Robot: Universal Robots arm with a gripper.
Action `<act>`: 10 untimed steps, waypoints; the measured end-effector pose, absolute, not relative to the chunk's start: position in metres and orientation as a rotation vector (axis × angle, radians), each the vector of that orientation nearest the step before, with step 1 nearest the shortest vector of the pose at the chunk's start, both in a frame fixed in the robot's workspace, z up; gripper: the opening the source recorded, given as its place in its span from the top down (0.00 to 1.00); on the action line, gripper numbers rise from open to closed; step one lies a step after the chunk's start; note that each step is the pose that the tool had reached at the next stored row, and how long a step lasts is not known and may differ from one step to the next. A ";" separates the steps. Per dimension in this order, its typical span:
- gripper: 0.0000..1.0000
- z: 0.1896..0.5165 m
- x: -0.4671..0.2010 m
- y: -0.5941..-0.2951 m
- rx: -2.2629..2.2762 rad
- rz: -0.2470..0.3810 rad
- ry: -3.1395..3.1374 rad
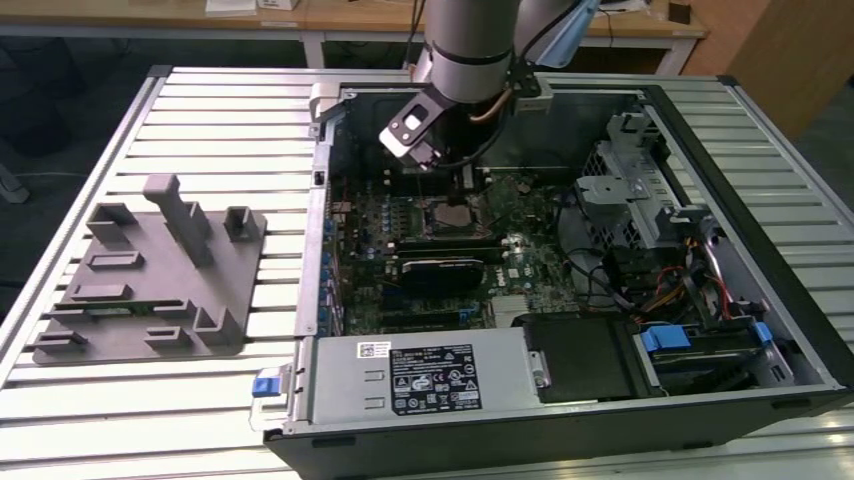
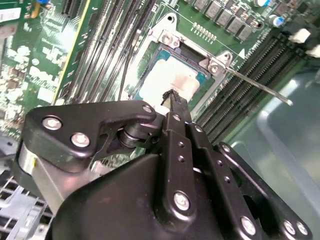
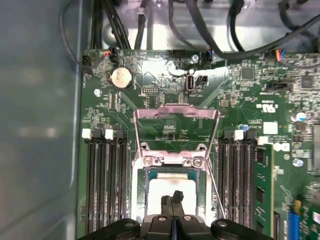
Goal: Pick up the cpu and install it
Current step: 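Place the cpu into insertion slot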
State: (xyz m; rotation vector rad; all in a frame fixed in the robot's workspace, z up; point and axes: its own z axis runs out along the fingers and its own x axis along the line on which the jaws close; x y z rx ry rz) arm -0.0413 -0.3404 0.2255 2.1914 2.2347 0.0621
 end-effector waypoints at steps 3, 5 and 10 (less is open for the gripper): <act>0.89 0.234 -0.041 -0.340 2.190 0.064 2.234; 0.89 0.239 -0.041 -0.340 2.190 0.066 2.233; 0.89 0.250 -0.041 -0.340 2.189 0.067 2.232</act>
